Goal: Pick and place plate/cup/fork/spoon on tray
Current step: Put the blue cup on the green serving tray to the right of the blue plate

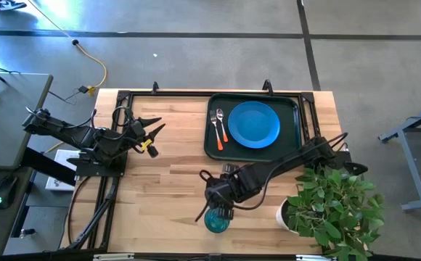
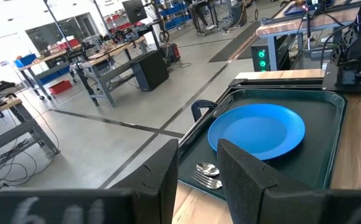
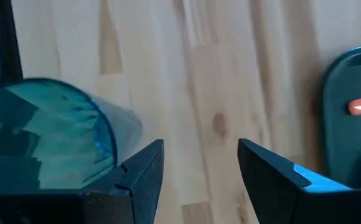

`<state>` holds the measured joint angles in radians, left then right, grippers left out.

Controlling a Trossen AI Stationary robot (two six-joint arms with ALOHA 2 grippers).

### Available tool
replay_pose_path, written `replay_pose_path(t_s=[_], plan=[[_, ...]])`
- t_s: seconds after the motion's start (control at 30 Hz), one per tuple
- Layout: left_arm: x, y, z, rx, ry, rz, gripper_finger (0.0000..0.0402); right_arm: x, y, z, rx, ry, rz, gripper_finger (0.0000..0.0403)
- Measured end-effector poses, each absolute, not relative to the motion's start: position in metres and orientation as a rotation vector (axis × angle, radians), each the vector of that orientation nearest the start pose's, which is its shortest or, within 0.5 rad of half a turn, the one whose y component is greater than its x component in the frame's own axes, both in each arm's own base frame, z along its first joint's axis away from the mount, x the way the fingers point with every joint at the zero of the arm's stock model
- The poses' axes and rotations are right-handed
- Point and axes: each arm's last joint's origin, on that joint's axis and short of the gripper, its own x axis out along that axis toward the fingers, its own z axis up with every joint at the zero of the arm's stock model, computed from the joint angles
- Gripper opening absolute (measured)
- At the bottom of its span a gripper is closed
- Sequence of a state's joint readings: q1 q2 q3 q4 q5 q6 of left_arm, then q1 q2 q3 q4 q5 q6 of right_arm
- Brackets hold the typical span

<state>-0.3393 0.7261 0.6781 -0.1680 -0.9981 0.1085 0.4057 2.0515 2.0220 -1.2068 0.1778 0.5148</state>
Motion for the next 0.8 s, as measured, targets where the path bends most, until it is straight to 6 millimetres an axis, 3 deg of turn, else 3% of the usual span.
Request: replay_pose_path(t_s=[0.2,0.33,0.8], plan=[[0.151,-0.028,0.309,0.241,0.208,0.647,0.0103,0.389,0.164,0.323,0.128,1.130,-0.053,0.0197],[0.151,-0.028,0.309,0.241,0.209,0.647,0.0103,0.389,0.176,0.325,0.134,1.093,0.004,0.0197],[0.151,-0.028,0.309,0.239,0.207,0.647,0.0103,0.385,0.186,0.283,0.119,1.203,0.003,0.0197]])
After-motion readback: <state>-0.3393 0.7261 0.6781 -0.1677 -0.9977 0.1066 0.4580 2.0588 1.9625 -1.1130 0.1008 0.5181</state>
